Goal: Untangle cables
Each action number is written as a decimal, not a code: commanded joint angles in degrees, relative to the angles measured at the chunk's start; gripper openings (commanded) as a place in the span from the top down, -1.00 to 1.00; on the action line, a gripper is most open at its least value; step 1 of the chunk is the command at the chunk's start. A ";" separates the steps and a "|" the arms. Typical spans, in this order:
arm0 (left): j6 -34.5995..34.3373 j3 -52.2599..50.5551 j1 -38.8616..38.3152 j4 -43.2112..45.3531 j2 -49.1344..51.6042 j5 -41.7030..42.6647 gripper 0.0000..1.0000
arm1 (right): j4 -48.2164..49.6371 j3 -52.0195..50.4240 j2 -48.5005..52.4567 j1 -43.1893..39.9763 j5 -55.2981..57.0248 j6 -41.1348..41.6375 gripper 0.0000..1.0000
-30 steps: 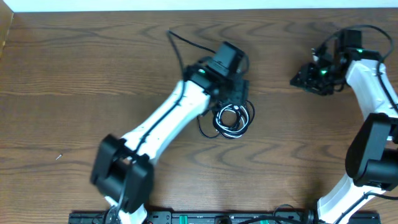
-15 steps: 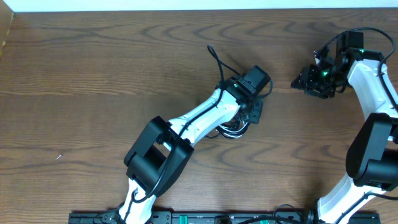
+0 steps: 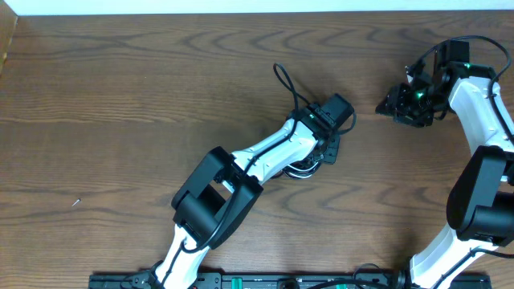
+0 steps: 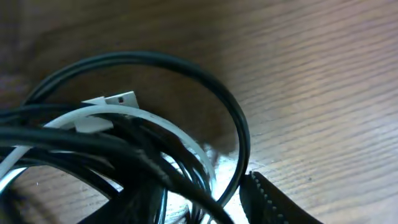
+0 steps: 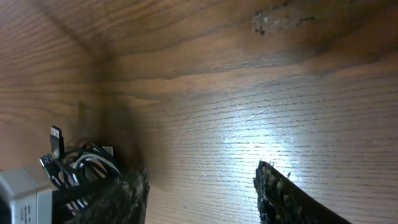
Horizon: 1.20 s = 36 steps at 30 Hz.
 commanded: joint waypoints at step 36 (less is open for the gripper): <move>0.07 1.01 13.44 -0.87 -32.39 11.76 0.85 | 5.09 0.70 -9.11 6.75 -22.16 -8.96 -0.16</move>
